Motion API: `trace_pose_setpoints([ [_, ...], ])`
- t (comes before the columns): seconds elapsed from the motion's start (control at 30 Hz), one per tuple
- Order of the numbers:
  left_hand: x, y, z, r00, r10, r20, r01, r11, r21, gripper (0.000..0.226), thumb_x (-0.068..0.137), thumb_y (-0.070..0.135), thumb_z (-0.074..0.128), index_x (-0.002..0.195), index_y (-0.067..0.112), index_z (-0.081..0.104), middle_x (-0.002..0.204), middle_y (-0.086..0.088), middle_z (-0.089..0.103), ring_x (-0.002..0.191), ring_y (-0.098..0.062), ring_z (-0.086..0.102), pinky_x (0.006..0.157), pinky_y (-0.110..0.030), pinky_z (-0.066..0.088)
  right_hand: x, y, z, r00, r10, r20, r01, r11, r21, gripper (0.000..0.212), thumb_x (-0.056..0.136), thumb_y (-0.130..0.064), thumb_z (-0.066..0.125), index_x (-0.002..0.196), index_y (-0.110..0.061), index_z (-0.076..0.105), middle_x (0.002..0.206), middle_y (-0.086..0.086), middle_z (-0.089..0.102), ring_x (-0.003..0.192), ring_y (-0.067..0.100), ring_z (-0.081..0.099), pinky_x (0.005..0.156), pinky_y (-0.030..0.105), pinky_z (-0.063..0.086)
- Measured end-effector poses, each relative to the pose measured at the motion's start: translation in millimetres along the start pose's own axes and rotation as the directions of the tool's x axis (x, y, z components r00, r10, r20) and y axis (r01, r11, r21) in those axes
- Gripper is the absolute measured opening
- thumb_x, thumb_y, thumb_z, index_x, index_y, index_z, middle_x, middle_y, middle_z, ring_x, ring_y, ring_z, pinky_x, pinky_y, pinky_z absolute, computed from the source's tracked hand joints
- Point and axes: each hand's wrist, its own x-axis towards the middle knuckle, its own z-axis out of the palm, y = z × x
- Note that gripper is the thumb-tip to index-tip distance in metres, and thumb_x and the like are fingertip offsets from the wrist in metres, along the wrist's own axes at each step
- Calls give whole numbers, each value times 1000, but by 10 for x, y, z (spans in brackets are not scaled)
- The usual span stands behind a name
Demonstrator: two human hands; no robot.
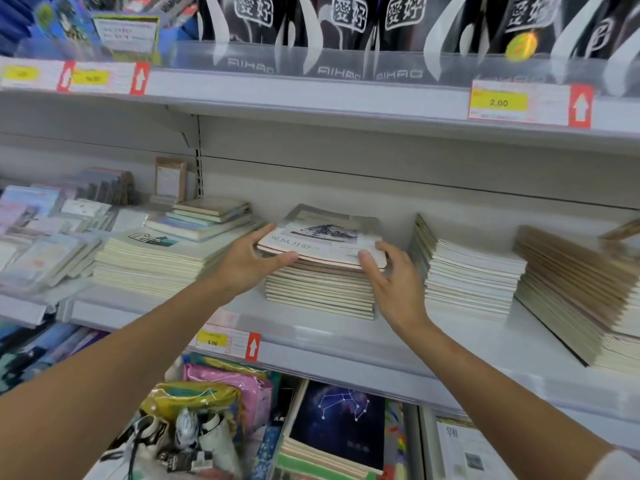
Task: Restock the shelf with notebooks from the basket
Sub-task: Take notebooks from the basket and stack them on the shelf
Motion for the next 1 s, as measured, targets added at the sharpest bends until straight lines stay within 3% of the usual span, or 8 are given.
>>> trace_pose_setpoints([
  [0.23, 191, -160, 118, 994, -81, -76, 59, 964, -259, 75, 75, 25, 80, 142, 24, 45, 130, 4, 58, 123, -9, 50, 102, -28, 42, 59, 20, 15, 998, 39, 52, -41, 999, 28, 67, 82, -55, 62, 137, -19, 51, 140, -5, 52, 129, 13, 45, 101, 21, 33],
  [0.37, 246, -244, 184, 988, -76, -132, 24, 933, -360, 67, 72, 12, 81, 134, 13, 55, 119, -2, 67, 112, -10, 62, 101, -36, 49, 96, 27, 73, 997, 71, -23, -71, 997, 21, 61, 82, -51, 66, 131, -17, 54, 110, -2, 62, 99, 10, 53, 84, 18, 39],
  [0.47, 236, -253, 222, 983, -72, -168, 0, 920, -392, 65, 73, 14, 80, 133, 14, 55, 125, 3, 61, 116, -4, 55, 97, -21, 46, 141, 52, 85, 994, 95, -53, -94, 995, 27, 60, 78, -50, 70, 124, -15, 54, 97, -5, 58, 93, 10, 53, 79, 18, 38],
  [0.6, 187, -220, 218, 993, -10, -115, -31, 937, -349, 50, 83, 12, 72, 130, 21, 57, 118, 7, 67, 110, -4, 61, 90, -16, 48, 193, 95, 104, 993, 115, -29, -115, 993, -16, 63, 76, -57, 69, 123, -18, 53, 107, -3, 59, 101, 11, 53, 84, 25, 43],
  [0.7, 153, -175, 159, 999, 33, -25, -39, 958, -283, 30, 93, 18, 60, 121, 29, 58, 107, 14, 68, 93, 8, 63, 76, -9, 48, 192, 86, 110, 992, 125, -26, -126, 990, -68, 66, 77, -63, 64, 127, -21, 50, 114, 2, 58, 109, 21, 53, 95, 38, 46],
  [0.77, 158, -142, 118, 1000, 28, -1, -28, 967, -253, 25, 98, 19, 52, 121, 28, 56, 105, 15, 66, 86, 10, 63, 67, -5, 47, 183, 53, 110, 991, 131, -18, -132, 983, -129, 66, 80, -63, 61, 130, -20, 48, 118, 4, 56, 114, 24, 51, 98, 42, 44],
  [0.87, 134, -146, 92, 1000, 27, 16, -22, 964, -265, 30, 98, 13, 51, 125, 24, 56, 110, 11, 66, 94, 2, 62, 71, -7, 48, 158, 10, 108, 998, 22, -60, -40, 948, -315, 66, 86, -61, 53, 133, -15, 47, 130, 7, 51, 128, 26, 41, 108, 44, 32],
  [1.0, 0, -233, 51, 991, -16, -133, -13, 977, -211, 27, 95, 13, 57, 120, 12, 64, 109, 5, 66, 102, -8, 62, 92, -20, 46, 95, -105, 162, 978, -207, 20, 182, 804, -566, 60, 93, -57, 46, 139, -18, 43, 156, 14, 25, 146, 29, 13, 117, 43, 7],
])
